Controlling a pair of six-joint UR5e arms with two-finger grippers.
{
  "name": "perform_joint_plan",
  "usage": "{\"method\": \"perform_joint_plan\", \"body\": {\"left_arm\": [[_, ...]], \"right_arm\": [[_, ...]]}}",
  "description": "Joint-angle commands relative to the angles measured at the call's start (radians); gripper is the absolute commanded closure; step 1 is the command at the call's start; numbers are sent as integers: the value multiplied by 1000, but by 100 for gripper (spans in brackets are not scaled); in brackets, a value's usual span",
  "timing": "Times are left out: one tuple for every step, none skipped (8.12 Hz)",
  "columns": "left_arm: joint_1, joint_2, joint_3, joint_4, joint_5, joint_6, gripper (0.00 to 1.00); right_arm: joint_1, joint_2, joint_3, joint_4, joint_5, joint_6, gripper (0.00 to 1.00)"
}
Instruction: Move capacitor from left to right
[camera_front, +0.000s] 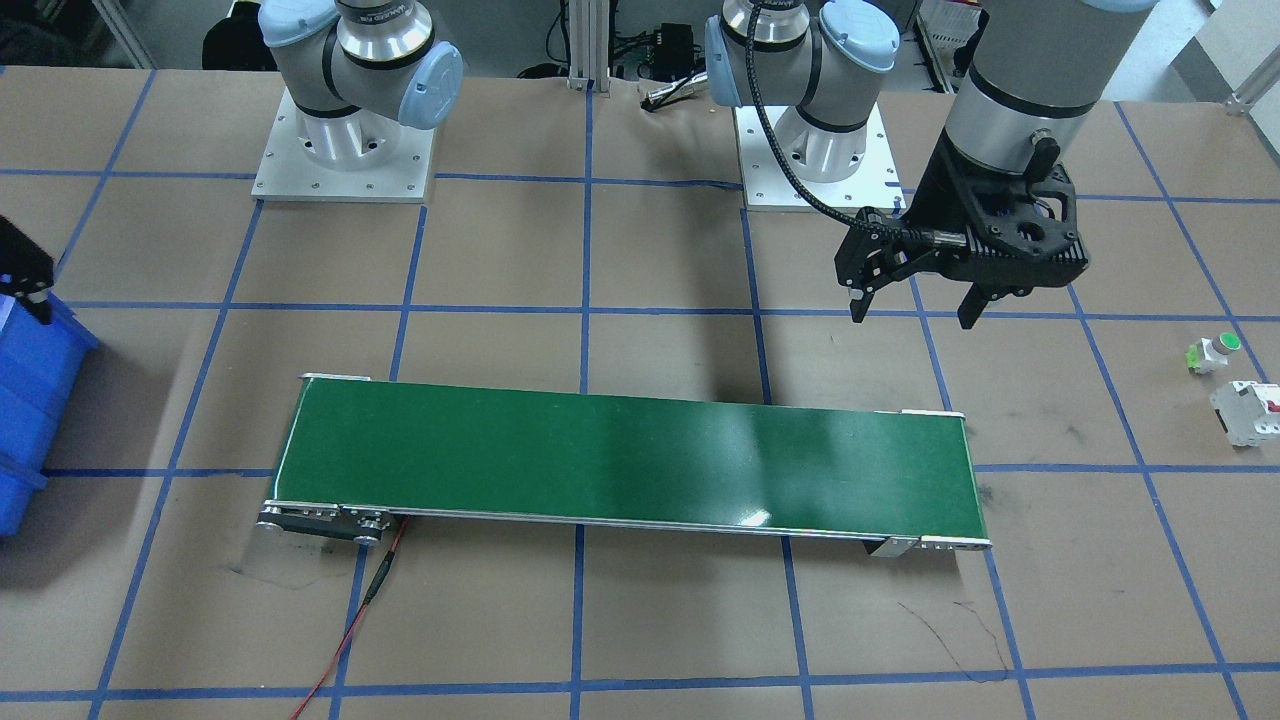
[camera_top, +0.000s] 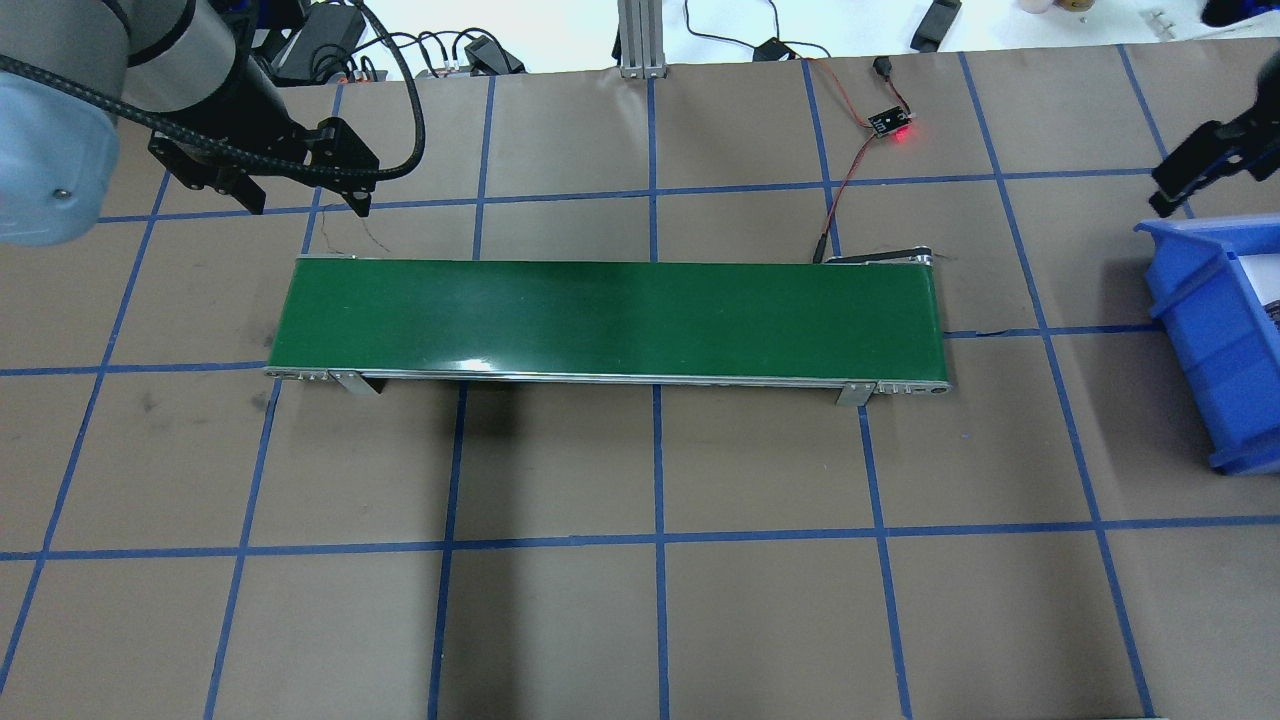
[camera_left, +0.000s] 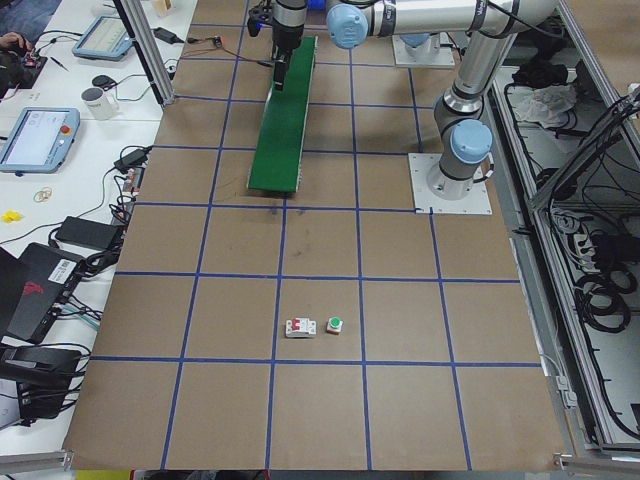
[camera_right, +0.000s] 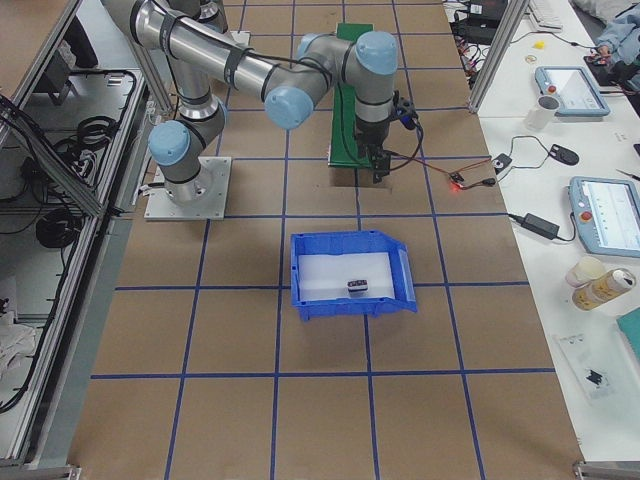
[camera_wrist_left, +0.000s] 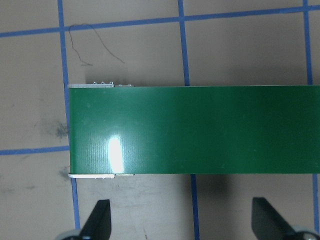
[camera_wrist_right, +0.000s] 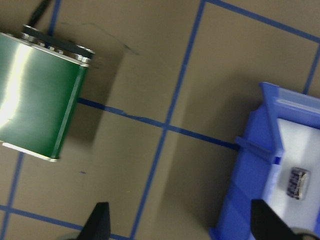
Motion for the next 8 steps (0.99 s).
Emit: {"method": "perform_joint_plan", "body": {"left_arm": [[3,0,-52,-23,3,-73,0],[2,9,-62,-26,11,-82,0],[2,13,-64,-32,11,-82,0],[2,11,-64,-48,9,-84,0],[2,7,-64,-42,8,-84,0],[2,3,-64,-43,9,-84,0],[2,2,-64,-43,9,-84,0],[2,-1,-64,-37,8,-84,0]], "right_arm": [[286,-96,-13,140,-15,376,0],[383,-100,-14,140,-15,509,0],[425,-100,-14,140,-15,575,0],[430,-100,-14,145,-15,580,0],[430,-98,-14,146,-15,580,0],[430,-100,-14,146,-15,580,0],[430,-98,-14,145,-14,580,0],[430,-97,-13,145,-15,580,0]]}}
